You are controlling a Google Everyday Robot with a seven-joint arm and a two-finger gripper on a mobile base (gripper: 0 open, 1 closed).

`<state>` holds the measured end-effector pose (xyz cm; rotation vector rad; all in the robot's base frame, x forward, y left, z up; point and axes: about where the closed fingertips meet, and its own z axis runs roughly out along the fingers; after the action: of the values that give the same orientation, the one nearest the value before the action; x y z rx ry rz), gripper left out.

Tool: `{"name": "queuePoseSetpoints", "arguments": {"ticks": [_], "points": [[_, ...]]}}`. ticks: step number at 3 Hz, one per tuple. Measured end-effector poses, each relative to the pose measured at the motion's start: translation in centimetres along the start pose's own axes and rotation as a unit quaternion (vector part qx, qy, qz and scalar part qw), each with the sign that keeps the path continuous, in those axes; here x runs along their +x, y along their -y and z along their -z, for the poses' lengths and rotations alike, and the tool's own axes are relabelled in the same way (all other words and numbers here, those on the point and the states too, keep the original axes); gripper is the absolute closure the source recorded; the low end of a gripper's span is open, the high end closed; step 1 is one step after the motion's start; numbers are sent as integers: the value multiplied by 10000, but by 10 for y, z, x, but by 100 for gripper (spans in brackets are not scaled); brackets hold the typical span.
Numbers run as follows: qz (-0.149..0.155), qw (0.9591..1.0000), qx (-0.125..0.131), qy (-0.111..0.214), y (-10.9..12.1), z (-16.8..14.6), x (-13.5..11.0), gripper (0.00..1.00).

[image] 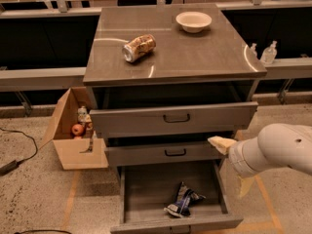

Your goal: Pick blue chip bag from bottom drawer and place on counter

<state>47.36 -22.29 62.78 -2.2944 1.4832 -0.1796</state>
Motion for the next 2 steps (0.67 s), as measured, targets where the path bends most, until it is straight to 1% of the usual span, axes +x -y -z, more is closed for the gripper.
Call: {"name": "queuePoseSetpoints", "arguments": {"ticks": [1, 2], "points": [[1032, 9943, 189, 199, 13, -58, 2, 0], [1957, 9803, 57, 256, 14, -118, 5, 0]]}}
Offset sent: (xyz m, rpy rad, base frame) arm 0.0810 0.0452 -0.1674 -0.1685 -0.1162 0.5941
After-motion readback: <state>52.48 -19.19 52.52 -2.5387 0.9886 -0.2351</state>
